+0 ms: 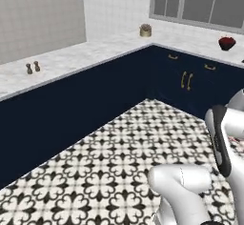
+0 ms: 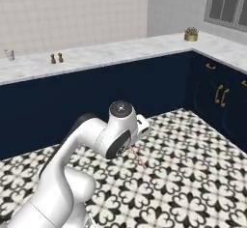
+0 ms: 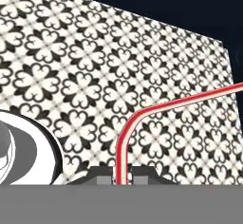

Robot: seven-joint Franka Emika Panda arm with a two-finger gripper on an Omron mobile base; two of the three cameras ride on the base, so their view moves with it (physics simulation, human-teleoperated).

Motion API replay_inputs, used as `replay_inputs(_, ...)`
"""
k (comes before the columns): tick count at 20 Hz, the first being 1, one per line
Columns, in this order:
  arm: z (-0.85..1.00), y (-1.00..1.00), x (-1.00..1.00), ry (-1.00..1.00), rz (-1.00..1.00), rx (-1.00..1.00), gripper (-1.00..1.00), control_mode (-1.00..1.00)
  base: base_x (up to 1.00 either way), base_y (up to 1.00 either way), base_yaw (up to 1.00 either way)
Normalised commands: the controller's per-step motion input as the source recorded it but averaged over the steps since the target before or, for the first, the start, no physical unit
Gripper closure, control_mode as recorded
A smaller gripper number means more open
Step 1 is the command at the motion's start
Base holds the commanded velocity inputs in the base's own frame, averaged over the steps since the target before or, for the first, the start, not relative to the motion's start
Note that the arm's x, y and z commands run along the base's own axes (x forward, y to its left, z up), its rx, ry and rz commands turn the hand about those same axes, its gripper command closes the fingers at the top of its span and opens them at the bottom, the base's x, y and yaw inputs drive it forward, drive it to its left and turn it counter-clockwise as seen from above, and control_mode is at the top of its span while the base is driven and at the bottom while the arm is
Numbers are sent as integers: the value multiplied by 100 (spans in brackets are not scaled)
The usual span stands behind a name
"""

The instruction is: Take a straw from the drawer in front and place it inside the glass cup on the dining counter.

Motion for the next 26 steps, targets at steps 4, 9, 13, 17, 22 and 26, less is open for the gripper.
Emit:
replay_inputs(4, 0, 0, 0, 0, 0, 0, 100, 100, -9, 100, 45)
replay_inputs(9, 0, 0, 0, 0, 0, 0, 100, 100, 4, 100, 39)
replay_inputs(13, 0, 0, 0, 0, 0, 0, 100, 100, 40, 100, 28)
replay_inputs(17, 0, 0, 0, 0, 0, 0, 100, 100, 55, 100, 25)
replay_inputs(22, 0, 0, 0, 0, 0, 0, 100, 100, 81, 99, 19)
replay_inputs(26, 0, 0, 0, 0, 0, 0, 100, 100, 99, 97, 13)
